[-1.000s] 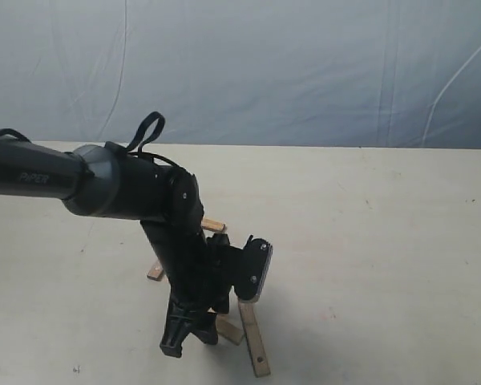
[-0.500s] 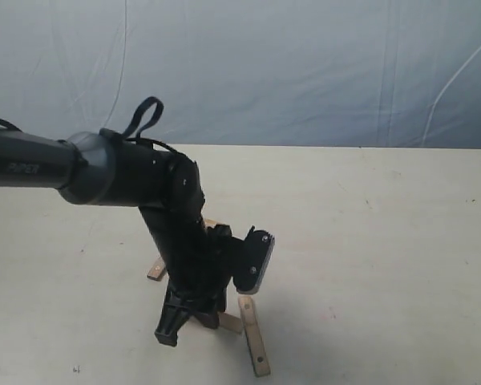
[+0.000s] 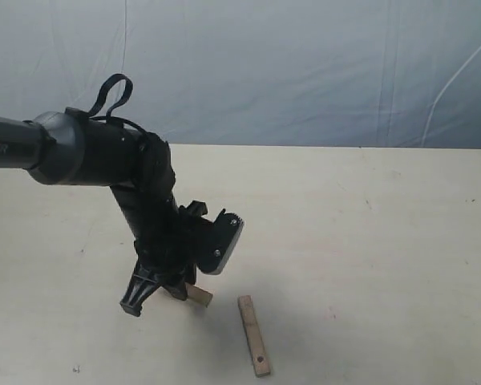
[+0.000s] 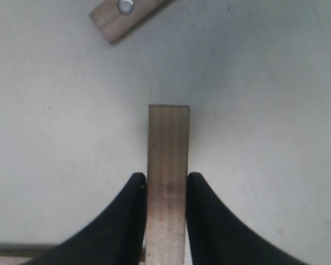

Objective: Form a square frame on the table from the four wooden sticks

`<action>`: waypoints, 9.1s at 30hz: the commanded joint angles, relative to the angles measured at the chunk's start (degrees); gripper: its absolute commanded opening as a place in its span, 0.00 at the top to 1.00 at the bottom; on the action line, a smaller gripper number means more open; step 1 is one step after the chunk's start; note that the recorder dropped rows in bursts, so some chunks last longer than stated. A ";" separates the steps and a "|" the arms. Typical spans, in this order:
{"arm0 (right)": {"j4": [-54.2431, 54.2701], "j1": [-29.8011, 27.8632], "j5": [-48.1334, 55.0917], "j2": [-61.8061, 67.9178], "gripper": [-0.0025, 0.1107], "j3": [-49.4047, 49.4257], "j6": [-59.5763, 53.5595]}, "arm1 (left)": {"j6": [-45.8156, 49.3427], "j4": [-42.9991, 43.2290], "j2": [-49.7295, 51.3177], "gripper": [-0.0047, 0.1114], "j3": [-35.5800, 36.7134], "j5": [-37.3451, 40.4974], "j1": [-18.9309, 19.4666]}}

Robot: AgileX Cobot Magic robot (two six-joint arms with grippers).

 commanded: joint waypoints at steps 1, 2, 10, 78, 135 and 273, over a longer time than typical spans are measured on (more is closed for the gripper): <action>-0.35 0.24 -0.26 0.00 0.99 -0.17 -0.12 | 4.89 -4.69 1.69 0.96 -1.06 -0.15 1.01; -0.35 0.24 -0.26 0.00 0.99 -0.17 -0.12 | 5.46 -4.91 1.95 0.96 -1.49 -0.54 1.01; 0.00 0.24 -0.26 0.00 0.99 -0.17 -0.01 | 5.99 -4.69 5.40 0.96 -5.44 -1.20 1.01; -1.07 0.24 -35.09 0.00 0.99 -0.17 -0.03 | -96.34 -13.40 -74.32 0.96 67.37 -86.08 20.37; 13.24 23.06 48.29 145.48 0.56 -140.62 -54.07 | -99.23 8.06 -109.22 0.96 74.21 -51.09 20.49; 30.85 30.69 9.64 120.88 0.99 -81.82 -84.21 | -99.01 9.64 -109.22 0.96 74.21 -51.61 20.49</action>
